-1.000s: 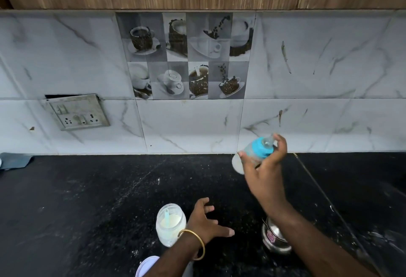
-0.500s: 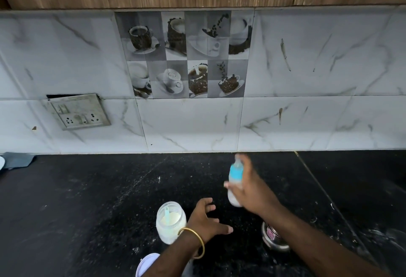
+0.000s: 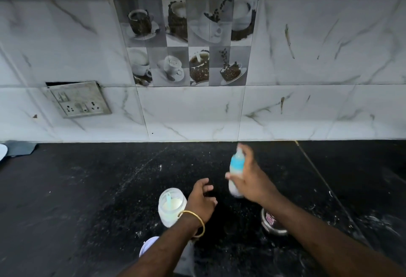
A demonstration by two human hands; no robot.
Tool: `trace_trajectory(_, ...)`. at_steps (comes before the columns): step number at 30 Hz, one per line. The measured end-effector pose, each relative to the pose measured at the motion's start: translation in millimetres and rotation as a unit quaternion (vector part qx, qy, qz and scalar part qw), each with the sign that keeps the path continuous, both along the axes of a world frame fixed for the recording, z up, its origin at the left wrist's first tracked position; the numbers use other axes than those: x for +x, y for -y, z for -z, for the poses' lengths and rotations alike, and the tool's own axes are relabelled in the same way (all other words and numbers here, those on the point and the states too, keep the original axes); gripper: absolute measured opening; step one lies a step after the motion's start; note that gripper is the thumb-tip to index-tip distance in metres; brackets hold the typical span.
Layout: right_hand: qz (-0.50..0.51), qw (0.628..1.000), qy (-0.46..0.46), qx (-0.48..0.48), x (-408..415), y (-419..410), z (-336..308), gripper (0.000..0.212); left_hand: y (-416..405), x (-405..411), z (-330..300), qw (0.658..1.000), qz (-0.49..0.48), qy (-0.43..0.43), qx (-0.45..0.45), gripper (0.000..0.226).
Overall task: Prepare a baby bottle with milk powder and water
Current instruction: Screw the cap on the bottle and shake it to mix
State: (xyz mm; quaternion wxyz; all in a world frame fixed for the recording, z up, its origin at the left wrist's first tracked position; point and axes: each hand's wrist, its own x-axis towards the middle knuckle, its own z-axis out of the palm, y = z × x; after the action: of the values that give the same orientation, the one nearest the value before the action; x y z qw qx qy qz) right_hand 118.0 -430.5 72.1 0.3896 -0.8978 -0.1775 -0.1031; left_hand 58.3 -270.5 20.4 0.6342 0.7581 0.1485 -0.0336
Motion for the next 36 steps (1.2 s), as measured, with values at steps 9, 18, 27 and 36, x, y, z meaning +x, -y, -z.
trace_trajectory(9, 0.028, 0.999, 0.015, 0.026, 1.6, -0.4, 13.9, 0.085, 0.0, 10.5, -5.2, 0.999, -0.022, 0.019, -0.03, 0.05)
trace_trajectory(18, 0.016, 0.999, 0.026, 0.022, -3.2, -3.8, 11.6, 0.085, -3.1, 14.0, -8.5, 0.998, -0.025, 0.019, -0.056, 0.048)
trace_trajectory(27, 0.027, 0.997, 0.057, 0.051, 0.5, -2.8, 5.8, 0.082, -6.9, 13.9, -5.6, 0.996, -0.033, 0.005, -0.085, 0.044)
trace_trajectory(36, 0.046, 0.994, 0.095, 0.024, -4.1, -6.0, 5.4, 0.08, -6.0, 13.5, -5.8, 0.996, -0.027, 0.005, -0.083, 0.045)
